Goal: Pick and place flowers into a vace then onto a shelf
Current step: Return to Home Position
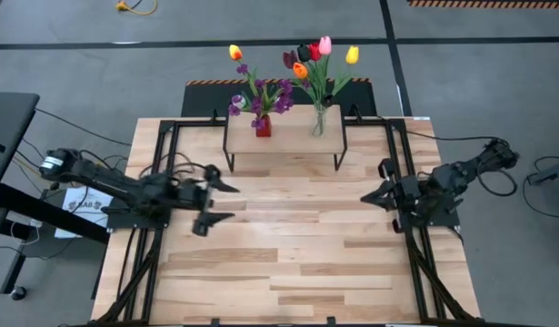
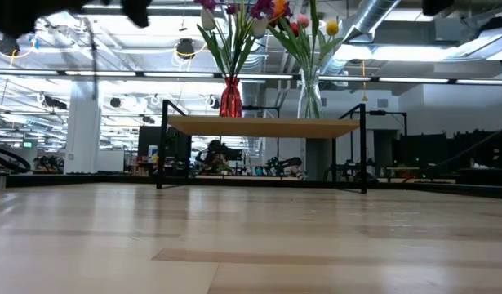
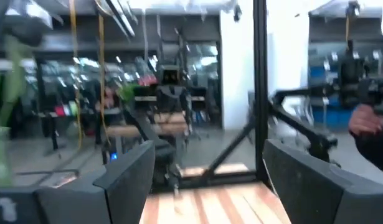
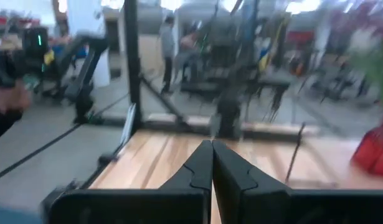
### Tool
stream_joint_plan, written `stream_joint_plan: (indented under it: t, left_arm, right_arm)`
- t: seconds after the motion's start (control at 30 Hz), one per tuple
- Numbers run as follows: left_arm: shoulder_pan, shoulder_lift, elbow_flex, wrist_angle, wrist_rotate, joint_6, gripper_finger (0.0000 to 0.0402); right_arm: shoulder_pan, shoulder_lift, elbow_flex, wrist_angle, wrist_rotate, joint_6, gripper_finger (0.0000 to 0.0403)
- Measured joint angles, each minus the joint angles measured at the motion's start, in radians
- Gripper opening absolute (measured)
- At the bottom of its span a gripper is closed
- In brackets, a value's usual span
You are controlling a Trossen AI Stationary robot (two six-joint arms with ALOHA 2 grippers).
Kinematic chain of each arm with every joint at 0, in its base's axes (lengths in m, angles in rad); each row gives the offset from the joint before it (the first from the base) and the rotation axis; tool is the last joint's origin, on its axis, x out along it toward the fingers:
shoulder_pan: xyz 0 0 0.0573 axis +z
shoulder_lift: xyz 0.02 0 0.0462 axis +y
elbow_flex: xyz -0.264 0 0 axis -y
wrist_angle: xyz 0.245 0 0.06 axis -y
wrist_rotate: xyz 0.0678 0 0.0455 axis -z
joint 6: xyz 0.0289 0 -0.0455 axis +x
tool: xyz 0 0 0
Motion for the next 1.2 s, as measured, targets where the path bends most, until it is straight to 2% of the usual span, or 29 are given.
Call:
stream_joint_plan:
  t: [0.07,0.17,0.33,0.53,0.63,0.77,0.9,1.03,1.2]
  left_arm:
    - [0.001,-0.080,-0.076,0.034,-0.018,-0.005,0.0291]
    - [0.014,-0.204,-0.138,-0.030,-0.018,-0.012,0.0291]
    - [0.037,-0.347,-0.203,-0.226,0.022,-0.068,0.0291]
    - [0.035,-0.421,-0.321,-0.226,0.051,-0.117,0.0291]
    - [0.031,-0.438,-0.321,-0.277,0.041,-0.121,0.0291]
    - [0.009,-0.442,-0.321,-0.253,0.043,-0.064,0.0291]
    - [-0.023,-0.475,-0.321,-0.242,0.026,-0.013,0.0291]
    - [-0.048,-0.520,-0.321,-0.294,-0.022,0.007,0.0291]
    - [-0.057,-0.608,-0.322,-0.449,-0.158,0.002,0.0291]
  right_arm:
    - [-0.027,0.000,0.000,0.060,-0.001,-0.040,0.0000]
    - [-0.060,-0.001,0.000,0.090,-0.004,-0.061,0.0000]
    - [-0.099,0.001,-0.003,-0.074,-0.029,0.022,0.0000]
    - [-0.109,0.014,-0.119,-0.035,-0.086,0.041,0.0000]
    - [-0.110,-0.009,-0.214,0.106,-0.109,0.020,0.0000]
    - [-0.110,-0.061,-0.339,0.232,-0.133,0.018,0.0000]
    - [-0.110,-0.138,-0.445,0.289,-0.134,0.049,0.0000]
    - [-0.096,-0.250,-0.469,0.142,-0.109,0.111,0.0000]
    - [-0.039,-0.437,-0.460,-0.039,-0.011,0.095,0.0000]
